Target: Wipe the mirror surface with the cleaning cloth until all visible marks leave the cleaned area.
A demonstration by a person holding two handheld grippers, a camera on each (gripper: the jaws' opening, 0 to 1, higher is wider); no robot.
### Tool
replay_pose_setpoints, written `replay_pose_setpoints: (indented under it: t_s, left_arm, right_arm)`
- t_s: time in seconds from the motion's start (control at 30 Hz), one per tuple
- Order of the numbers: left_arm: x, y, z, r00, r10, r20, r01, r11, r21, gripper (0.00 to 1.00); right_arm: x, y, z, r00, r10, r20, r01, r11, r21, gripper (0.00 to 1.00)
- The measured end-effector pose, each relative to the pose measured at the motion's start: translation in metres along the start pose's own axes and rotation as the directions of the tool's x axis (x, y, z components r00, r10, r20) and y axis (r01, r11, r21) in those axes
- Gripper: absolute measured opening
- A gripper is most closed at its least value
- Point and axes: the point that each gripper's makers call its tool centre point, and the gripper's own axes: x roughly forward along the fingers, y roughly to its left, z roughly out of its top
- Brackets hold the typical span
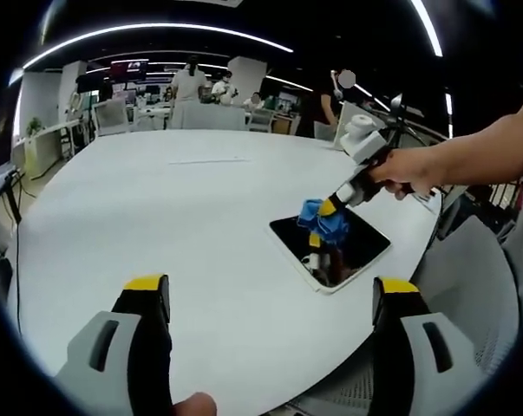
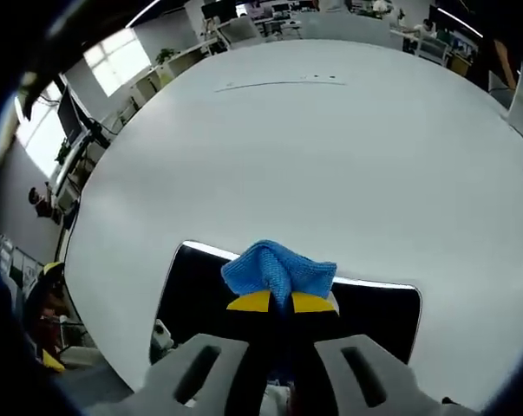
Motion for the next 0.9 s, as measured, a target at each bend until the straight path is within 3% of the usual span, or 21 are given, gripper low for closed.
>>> replay_pose_setpoints:
  t_s: [0.23, 0.37, 0.57, 0.9]
  left_arm:
    - [0.004, -0.004, 0.005, 1.000, -0.021, -0.012, 0.021, 1.000, 0.004, 0.92]
    - [0.003, -0.003, 0.008, 1.000, -0.014, -0.008, 0.015, 0.999, 0.035, 0.99]
    - [0.001, 0.003, 0.009, 1.000, 0.003, -0.007, -0.003, 1.000, 0.017, 0.99]
    - [0.006, -0.002, 0.009, 1.000, 0.000, 0.002, 0.000, 1.000, 0.020, 0.99]
  right_arm:
    - [-0.003, -0.008, -0.004, 1.000, -0.015, -0.001, 0.015, 1.000, -0.003, 0.01]
    - [-0.006, -0.014, -0.006, 1.000, -0.025, -0.015, 0.025, 1.000, -0.014, 0.01]
    - [-0.010, -0.027, -0.009, 0.999, -0.035, -0.037, 0.035, 0.999, 0.006, 0.01]
    - [-0.008, -0.024, -0.009, 0.998, -0.057, -0.016, 0.056, 0.998, -0.031, 0.01]
